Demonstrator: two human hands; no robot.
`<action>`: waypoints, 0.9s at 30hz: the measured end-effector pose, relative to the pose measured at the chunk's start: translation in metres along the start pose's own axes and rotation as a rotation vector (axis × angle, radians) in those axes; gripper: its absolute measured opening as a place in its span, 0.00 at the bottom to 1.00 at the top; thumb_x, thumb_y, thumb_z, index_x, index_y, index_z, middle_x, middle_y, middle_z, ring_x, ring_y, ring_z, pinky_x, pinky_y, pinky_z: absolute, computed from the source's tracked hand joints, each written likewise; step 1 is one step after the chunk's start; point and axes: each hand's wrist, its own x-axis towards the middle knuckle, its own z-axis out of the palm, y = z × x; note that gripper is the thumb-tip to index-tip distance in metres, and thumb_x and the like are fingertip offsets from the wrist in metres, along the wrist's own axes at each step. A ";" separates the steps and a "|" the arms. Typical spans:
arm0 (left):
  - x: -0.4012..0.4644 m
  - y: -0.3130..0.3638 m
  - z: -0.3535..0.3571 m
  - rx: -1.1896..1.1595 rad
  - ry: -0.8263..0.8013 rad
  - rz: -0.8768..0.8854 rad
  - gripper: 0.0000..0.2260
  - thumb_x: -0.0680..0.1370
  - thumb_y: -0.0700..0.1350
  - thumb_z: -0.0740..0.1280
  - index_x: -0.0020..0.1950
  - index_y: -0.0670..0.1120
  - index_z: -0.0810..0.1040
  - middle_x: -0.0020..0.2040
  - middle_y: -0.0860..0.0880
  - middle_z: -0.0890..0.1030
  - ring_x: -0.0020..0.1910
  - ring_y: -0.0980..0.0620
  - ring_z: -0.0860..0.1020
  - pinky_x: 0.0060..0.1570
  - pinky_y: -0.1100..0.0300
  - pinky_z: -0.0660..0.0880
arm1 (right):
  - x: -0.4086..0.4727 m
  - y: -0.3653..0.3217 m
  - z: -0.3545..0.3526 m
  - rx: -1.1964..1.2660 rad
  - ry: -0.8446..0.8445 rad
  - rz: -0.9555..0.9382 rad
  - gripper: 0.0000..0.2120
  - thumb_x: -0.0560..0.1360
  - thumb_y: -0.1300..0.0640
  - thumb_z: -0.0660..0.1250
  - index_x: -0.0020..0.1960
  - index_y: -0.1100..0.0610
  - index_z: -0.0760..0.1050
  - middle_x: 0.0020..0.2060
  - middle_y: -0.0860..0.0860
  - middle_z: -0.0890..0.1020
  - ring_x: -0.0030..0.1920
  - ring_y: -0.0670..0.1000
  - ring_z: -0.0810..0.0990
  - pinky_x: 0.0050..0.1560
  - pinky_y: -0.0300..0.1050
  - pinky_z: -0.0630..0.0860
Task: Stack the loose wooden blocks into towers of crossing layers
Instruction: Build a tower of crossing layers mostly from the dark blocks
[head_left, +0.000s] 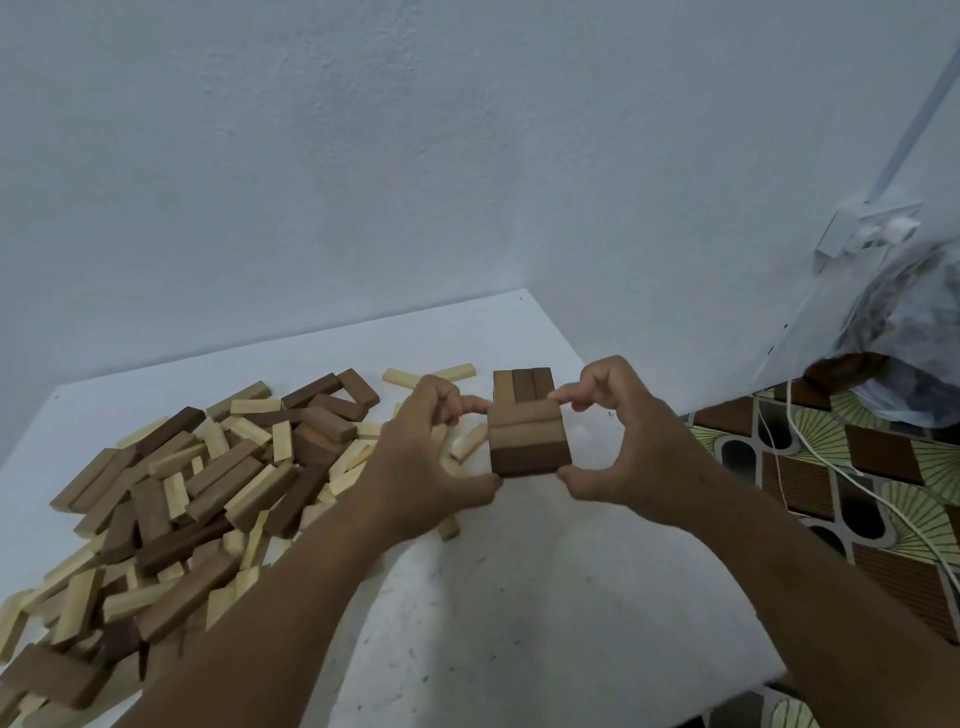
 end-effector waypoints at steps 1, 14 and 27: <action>0.009 -0.001 0.001 -0.009 0.011 -0.004 0.27 0.61 0.41 0.79 0.46 0.53 0.63 0.56 0.57 0.82 0.55 0.55 0.78 0.53 0.58 0.75 | 0.009 0.002 -0.002 0.001 0.015 0.000 0.30 0.63 0.55 0.79 0.53 0.40 0.63 0.56 0.38 0.78 0.62 0.38 0.73 0.54 0.28 0.69; 0.076 -0.019 0.009 -0.054 -0.040 -0.068 0.28 0.68 0.32 0.75 0.55 0.47 0.60 0.60 0.52 0.80 0.47 0.71 0.74 0.43 0.75 0.71 | 0.074 0.038 -0.006 -0.007 -0.010 0.050 0.30 0.65 0.57 0.78 0.53 0.45 0.60 0.57 0.40 0.79 0.61 0.40 0.72 0.51 0.36 0.72; 0.077 -0.023 0.013 -0.047 -0.069 -0.069 0.28 0.68 0.33 0.75 0.57 0.47 0.60 0.60 0.52 0.79 0.47 0.72 0.73 0.42 0.76 0.71 | 0.073 0.045 -0.003 -0.038 -0.051 0.067 0.30 0.65 0.55 0.78 0.55 0.46 0.60 0.58 0.40 0.79 0.63 0.44 0.73 0.54 0.34 0.67</action>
